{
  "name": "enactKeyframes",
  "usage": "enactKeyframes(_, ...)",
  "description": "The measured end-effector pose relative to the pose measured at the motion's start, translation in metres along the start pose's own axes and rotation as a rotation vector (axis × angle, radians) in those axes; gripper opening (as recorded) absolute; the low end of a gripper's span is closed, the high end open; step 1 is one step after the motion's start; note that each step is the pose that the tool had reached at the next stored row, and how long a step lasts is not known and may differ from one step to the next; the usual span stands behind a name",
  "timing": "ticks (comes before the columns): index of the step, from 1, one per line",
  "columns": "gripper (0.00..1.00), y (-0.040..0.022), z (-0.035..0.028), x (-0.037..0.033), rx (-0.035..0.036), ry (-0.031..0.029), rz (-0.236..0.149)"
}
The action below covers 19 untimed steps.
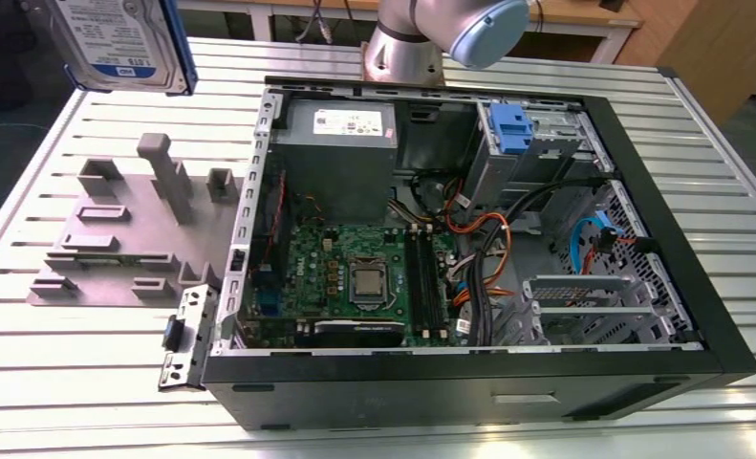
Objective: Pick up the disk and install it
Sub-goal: 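Pick up the disk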
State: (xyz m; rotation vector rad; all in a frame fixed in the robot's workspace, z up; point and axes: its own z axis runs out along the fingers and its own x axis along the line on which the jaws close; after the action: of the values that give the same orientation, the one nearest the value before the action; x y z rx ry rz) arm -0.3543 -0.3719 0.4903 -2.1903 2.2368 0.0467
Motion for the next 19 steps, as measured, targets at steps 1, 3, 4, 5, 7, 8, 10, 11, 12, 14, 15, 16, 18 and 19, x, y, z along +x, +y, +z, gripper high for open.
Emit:
enactKeyframes(1,0.36,-0.0005,0.0,0.0,0.0001,0.0,0.0)
enactKeyframes(3,0.36,-0.002,0.0,0.0,0.0,0.0,0.0)
enactKeyframes(4,0.36,-0.0027,0.0,0.0,0.0002,-0.0001,0.0)
enactKeyframes(5,0.36,-0.0035,0.0,0.0,0.0002,-0.0001,0.0)
enactKeyframes(7,0.36,-0.0052,0.0,-0.0001,0.0001,-0.0001,0.0)
enactKeyframes(8,0.36,-0.0061,0.0,-0.0001,0.0001,0.0,0.0)
enactKeyframes(10,0.36,-0.008,0.0,-0.0002,0.0001,-0.0001,0.0)
enactKeyframes(11,0.36,-0.0089,0.0,-0.0002,0.0002,-0.0001,0.0)
enactKeyframes(12,0.36,-0.0099,-0.0001,-0.0002,0.0001,-0.0001,0.0)
enactKeyframes(14,0.36,-0.0119,-0.0001,-0.0002,0.0002,-0.0001,0.0)
enactKeyframes(15,0.36,-0.0129,-0.0001,-0.0002,0.0001,0.0,0.0)
enactKeyframes(16,0.36,-0.0138,-0.0001,-0.0003,0.0001,-0.0001,0.0)
enactKeyframes(18,0.36,-0.0157,-0.0002,-0.0003,0.0001,0.0,0.0)
enactKeyframes(19,0.36,-0.0167,-0.0002,-0.0003,0.0001,0.0,0.0)
